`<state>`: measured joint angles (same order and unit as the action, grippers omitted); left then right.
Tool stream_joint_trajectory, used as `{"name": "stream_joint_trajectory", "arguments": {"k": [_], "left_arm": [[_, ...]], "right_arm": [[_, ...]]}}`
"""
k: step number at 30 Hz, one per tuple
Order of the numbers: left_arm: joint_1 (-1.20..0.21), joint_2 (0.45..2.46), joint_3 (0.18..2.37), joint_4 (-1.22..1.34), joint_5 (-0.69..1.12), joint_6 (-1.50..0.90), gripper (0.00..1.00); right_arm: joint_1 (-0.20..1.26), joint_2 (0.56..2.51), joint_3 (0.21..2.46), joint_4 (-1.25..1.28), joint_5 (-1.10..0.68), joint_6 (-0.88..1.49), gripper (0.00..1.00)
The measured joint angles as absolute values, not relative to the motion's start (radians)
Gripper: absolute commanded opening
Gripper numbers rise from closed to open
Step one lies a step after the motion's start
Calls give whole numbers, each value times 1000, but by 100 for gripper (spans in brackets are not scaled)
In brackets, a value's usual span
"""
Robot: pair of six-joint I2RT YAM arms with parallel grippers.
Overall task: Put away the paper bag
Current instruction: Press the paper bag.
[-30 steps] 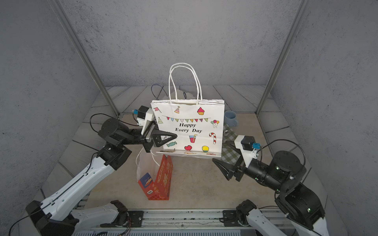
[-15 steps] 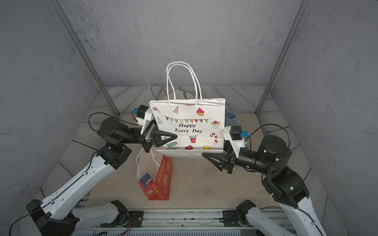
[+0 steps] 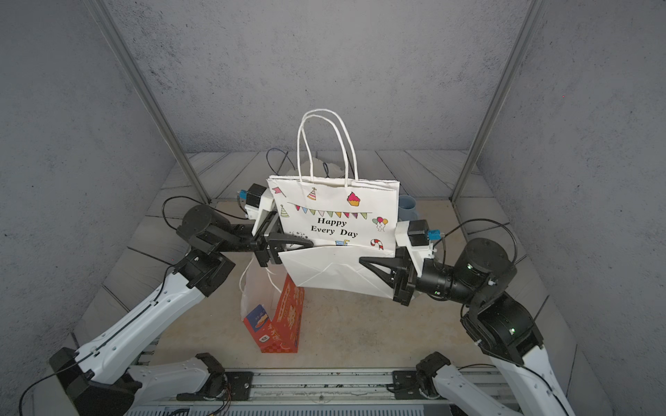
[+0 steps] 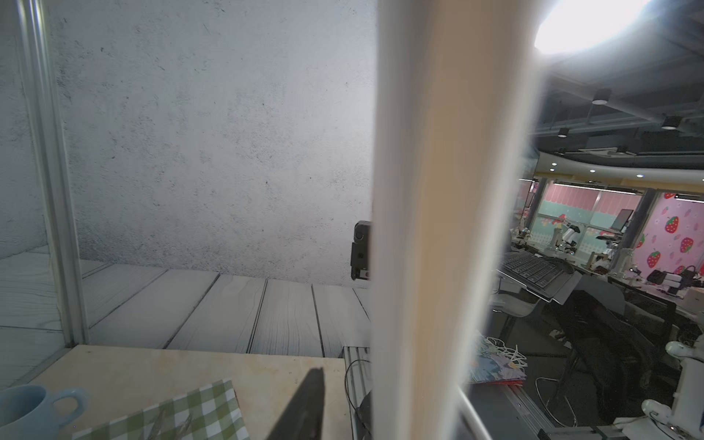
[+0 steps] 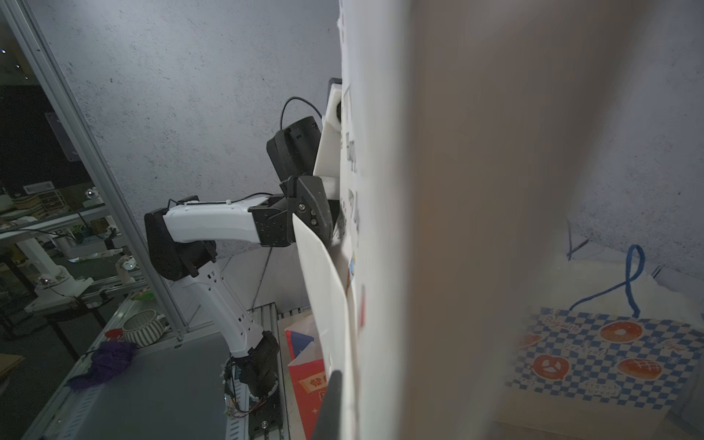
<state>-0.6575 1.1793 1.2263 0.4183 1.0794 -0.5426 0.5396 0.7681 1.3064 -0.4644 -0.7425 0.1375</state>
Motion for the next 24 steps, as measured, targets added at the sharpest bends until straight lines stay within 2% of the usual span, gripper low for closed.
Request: {"name": "stream_joint_trajectory", "arguments": {"k": [1, 2, 8, 15, 24], "left_arm": [[-657, 1176, 1226, 403, 1064, -532, 93], [-655, 1171, 1225, 390, 1046, -522, 98], [-598, 1115, 1218, 334, 972, -474, 99], [-571, 1033, 1203, 268, 889, -391, 99], [-572, 1023, 1159, 293, 924, -411, 99]], "right_arm": [[540, 767, 1304, -460, -742, 139, 0], [540, 765, 1302, -456, -742, 139, 0], [540, 743, 1298, -453, -715, 133, 0], [540, 679, 1301, -506, -606, 76, 0], [540, 668, 1354, -577, -487, 6, 0]]}}
